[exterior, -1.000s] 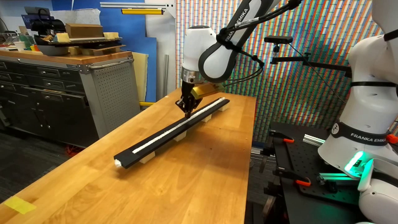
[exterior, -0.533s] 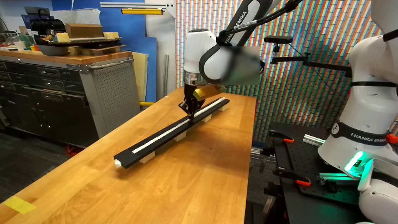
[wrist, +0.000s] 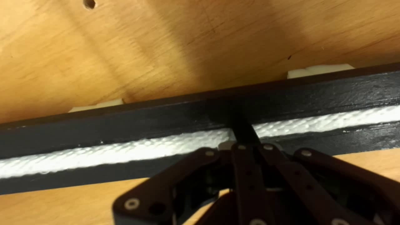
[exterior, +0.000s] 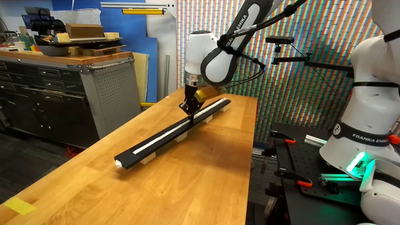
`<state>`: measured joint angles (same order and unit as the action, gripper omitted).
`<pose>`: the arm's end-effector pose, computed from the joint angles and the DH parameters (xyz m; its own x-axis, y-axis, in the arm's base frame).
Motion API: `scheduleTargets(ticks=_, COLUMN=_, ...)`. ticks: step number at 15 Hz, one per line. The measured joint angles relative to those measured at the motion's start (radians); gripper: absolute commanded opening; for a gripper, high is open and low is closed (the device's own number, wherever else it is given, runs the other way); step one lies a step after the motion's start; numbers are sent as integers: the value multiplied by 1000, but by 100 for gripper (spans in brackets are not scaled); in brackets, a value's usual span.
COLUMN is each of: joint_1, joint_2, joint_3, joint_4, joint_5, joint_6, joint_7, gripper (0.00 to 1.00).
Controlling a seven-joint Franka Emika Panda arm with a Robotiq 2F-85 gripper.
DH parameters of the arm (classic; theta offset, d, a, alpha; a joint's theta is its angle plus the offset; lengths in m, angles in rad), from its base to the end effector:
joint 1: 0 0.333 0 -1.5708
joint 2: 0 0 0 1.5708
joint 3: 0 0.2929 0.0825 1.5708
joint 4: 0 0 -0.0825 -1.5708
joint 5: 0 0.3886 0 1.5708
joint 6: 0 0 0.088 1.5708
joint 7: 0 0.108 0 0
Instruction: Pick up the rope and put it in between the black object.
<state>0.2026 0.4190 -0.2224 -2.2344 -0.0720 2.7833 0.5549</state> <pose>0.5523 -0.0119 0.1722 0.8727 -0.4552 0.1764 -0.4679 -0.8830 0.0362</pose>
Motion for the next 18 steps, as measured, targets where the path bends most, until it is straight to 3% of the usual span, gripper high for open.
scheduleTargets(ticks=18, joint_1=-3, joint_2=10, joint_3=0, joint_4=0, joint_5=-1, joint_6=23, joint_7=-40, gripper=0)
